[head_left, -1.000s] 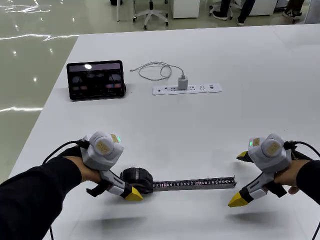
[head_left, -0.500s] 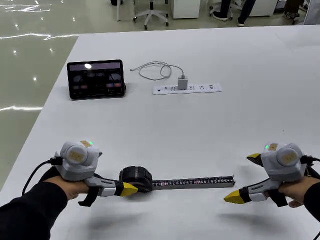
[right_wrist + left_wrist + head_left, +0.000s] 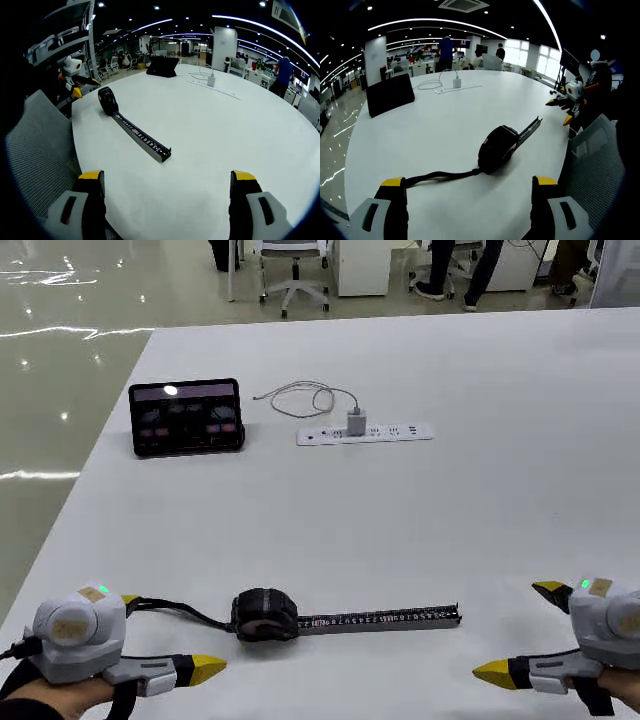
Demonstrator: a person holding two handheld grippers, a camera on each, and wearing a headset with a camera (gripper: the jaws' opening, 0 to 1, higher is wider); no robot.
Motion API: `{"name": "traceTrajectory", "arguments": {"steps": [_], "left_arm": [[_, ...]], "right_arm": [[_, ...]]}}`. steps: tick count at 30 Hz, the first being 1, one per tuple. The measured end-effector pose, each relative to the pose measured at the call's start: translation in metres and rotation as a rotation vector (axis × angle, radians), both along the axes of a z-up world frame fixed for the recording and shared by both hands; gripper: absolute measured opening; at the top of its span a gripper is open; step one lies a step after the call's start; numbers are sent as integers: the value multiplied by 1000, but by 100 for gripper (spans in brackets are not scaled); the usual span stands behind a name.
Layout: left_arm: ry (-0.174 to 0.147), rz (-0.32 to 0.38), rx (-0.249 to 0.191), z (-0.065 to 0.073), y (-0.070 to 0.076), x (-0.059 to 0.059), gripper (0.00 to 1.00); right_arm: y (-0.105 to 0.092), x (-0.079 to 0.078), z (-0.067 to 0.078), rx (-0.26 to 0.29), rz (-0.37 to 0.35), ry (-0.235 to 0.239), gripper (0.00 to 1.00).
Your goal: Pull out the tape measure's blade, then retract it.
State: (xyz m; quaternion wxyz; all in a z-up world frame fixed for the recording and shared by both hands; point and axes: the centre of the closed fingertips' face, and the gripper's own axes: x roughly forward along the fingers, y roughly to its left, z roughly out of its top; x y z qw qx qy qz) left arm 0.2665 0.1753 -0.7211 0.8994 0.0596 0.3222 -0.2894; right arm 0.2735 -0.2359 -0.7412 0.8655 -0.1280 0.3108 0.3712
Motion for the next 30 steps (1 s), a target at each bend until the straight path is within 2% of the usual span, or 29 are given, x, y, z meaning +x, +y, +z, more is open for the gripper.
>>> {"name": "traceTrajectory", "arguments": {"steps": [7, 9, 11, 15, 19, 26, 30], "left_arm": [[-30, 22, 2, 14, 8, -19, 100], [-25, 28, -19, 18, 10, -26, 100], [-26, 19, 0, 20, 11, -33, 100], [-26, 19, 5, 15, 14, -38, 100], [-31, 29, -7, 15, 12, -39, 100], [-54, 15, 5, 19, 8, -42, 100], [-66, 27, -6, 29, 11, -40, 100]], "right_arm": [[-22, -33, 4, -2, -43, 12, 100], [-25, -44, 4, -8, -33, 14, 100], [-32, -50, 7, 1, -55, 19, 100], [-43, -52, 8, 3, -82, 23, 100], [-46, -55, 7, -1, -88, 35, 100], [-40, -62, 13, -1, -63, 26, 100], [-44, -63, 21, 17, -89, 5, 100]]}}
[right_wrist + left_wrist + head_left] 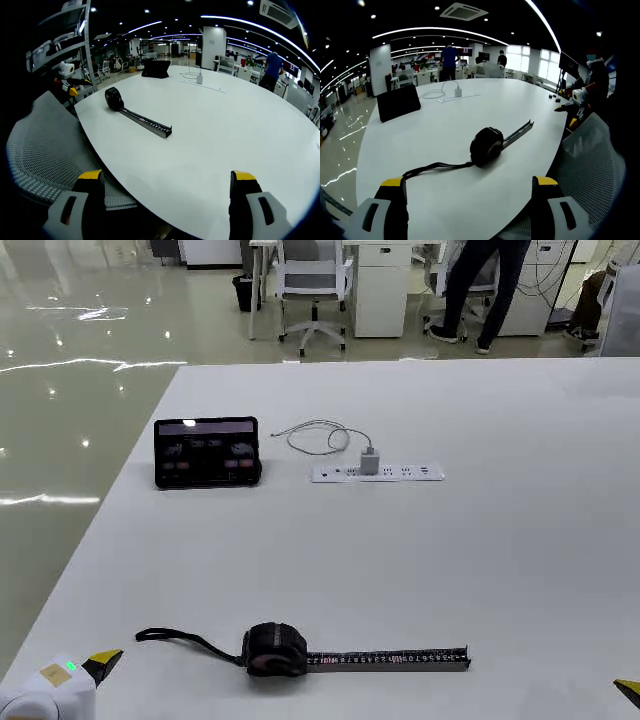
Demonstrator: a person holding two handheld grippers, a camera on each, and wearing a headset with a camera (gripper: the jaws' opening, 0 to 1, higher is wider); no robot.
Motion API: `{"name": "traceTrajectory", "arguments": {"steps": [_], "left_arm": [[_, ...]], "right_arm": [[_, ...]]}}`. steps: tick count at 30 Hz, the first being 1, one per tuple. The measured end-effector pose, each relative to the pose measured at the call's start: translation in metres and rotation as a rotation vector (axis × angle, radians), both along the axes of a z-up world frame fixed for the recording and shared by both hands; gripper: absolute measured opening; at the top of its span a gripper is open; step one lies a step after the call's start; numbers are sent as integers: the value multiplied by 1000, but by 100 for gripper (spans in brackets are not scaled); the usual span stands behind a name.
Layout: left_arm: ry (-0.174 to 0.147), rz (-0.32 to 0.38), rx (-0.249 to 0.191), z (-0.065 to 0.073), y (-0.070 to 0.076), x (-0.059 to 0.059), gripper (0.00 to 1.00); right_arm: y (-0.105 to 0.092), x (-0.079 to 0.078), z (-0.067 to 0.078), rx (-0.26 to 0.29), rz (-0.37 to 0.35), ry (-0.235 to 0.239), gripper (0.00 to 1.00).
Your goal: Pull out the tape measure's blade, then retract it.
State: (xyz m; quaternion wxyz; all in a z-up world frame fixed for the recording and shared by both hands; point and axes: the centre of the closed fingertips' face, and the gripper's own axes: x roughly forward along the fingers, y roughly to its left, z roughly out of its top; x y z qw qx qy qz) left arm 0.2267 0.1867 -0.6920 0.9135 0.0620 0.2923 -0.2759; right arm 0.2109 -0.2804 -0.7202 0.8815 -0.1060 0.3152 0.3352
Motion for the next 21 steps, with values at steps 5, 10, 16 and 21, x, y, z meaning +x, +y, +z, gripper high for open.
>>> {"name": "traceTrajectory", "arguments": {"steps": [5, 10, 16, 21], "left_arm": [[-13, 6, 8, 1, 5, 5, 100], [-9, 3, 12, -3, 6, 4, 100], [12, -24, 15, -13, 1, 0, 100], [14, -23, 6, -13, -2, -3, 100]], "right_arm": [[-2, -4, -3, -2, -4, -1, 100], [-4, -7, -5, -5, -4, 1, 100], [-6, -8, -8, 6, -28, 4, 100], [-3, -9, -5, -2, -22, 0, 100]]}}
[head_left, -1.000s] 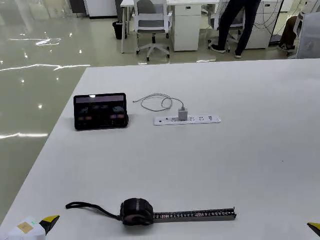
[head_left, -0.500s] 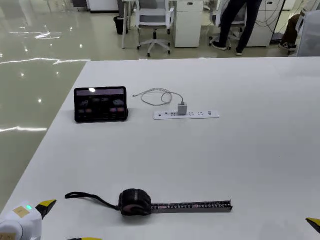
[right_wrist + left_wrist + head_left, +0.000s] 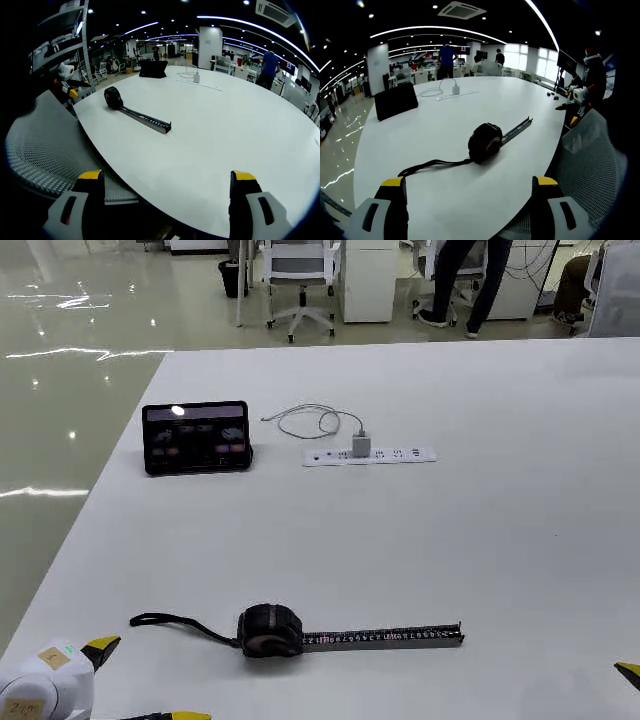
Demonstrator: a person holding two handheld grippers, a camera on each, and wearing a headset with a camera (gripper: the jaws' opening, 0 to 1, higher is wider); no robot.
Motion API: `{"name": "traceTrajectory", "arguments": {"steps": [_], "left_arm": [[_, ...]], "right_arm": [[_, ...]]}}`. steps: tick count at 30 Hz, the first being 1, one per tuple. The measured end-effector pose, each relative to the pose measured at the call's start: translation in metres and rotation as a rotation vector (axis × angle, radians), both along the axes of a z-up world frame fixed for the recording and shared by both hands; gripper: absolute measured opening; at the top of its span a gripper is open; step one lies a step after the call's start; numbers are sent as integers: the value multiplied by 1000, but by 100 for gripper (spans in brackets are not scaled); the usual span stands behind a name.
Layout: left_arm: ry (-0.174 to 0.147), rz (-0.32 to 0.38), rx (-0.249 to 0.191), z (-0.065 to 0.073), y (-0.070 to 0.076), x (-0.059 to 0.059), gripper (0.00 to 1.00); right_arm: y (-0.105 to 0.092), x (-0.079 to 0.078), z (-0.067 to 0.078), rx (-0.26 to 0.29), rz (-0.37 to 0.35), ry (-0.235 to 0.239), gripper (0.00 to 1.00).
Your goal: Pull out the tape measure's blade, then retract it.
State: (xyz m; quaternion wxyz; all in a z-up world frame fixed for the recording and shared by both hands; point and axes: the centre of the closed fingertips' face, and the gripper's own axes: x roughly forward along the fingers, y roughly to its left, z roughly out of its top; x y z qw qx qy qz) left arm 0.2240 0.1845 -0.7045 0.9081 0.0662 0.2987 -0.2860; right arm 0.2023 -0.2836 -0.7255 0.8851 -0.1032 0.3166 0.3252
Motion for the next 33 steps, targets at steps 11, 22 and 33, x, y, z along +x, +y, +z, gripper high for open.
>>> {"name": "traceTrajectory", "arguments": {"steps": [11, 22, 33], "left_arm": [[-29, 28, -3, 15, -17, 25, 100], [-24, 53, -4, 17, -49, 54, 100], [-25, 84, 26, 8, -89, 81, 100]], "right_arm": [[8, 9, 8, -20, 33, -8, 100], [14, 32, 17, -55, 112, -31, 100], [17, 57, 17, -100, 201, -43, 100]]}}
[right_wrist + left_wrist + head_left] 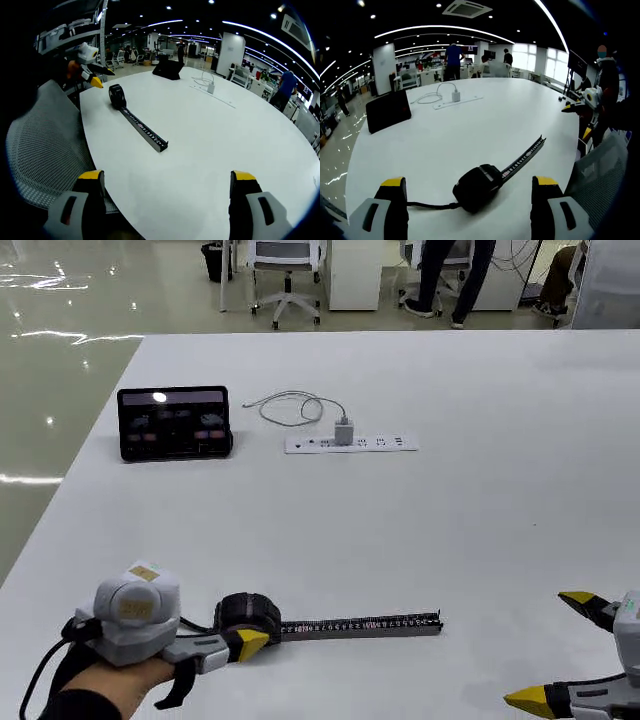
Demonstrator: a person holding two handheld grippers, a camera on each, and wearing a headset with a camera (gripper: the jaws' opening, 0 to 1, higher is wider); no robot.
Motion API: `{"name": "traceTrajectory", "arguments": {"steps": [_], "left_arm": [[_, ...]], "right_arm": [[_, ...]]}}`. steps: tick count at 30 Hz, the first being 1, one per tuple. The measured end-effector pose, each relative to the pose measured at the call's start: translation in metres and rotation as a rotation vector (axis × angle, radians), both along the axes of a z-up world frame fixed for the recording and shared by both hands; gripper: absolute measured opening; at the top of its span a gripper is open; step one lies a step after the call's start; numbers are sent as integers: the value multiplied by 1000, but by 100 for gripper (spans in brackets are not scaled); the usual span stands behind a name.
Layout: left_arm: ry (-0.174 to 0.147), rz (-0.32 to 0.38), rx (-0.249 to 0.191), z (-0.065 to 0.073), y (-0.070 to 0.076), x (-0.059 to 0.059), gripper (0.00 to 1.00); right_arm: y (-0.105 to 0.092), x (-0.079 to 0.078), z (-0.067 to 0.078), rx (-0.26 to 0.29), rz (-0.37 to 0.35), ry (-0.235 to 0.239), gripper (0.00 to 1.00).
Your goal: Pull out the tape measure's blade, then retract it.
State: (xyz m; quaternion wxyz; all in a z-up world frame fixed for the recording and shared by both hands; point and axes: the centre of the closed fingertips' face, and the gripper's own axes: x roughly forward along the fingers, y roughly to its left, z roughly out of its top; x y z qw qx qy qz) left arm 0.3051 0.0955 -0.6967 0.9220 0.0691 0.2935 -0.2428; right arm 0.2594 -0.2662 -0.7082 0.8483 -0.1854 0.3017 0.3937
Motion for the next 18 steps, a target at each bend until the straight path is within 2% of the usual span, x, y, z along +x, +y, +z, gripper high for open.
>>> {"name": "traceTrajectory", "arguments": {"steps": [3, 4, 6, 7, 10, 12, 14, 18], "left_arm": [[-10, 40, 15, -6, -2, 4, 100], [-17, 68, 5, -8, -2, 6, 100], [-10, 91, -11, -11, -3, 6, 100], [-1, 117, -36, -12, -4, 6, 100], [1, 108, -45, -20, -11, 6, 100], [34, 84, -60, -27, -16, 4, 100], [37, 97, -70, -29, -13, 5, 100], [34, 116, -56, -32, -9, 9, 100]], "right_arm": [[8, 0, -4, -30, 40, 11, 100], [7, 4, -6, -38, 52, 12, 100], [12, 6, -7, -49, 79, 23, 100], [15, 8, -9, -58, 101, 30, 100], [22, 11, -16, -84, 152, 56, 99], [26, 15, -19, -94, 173, 64, 99], [33, 20, -23, -96, 189, 74, 98], [45, 26, -27, -116, 232, 76, 96]]}}
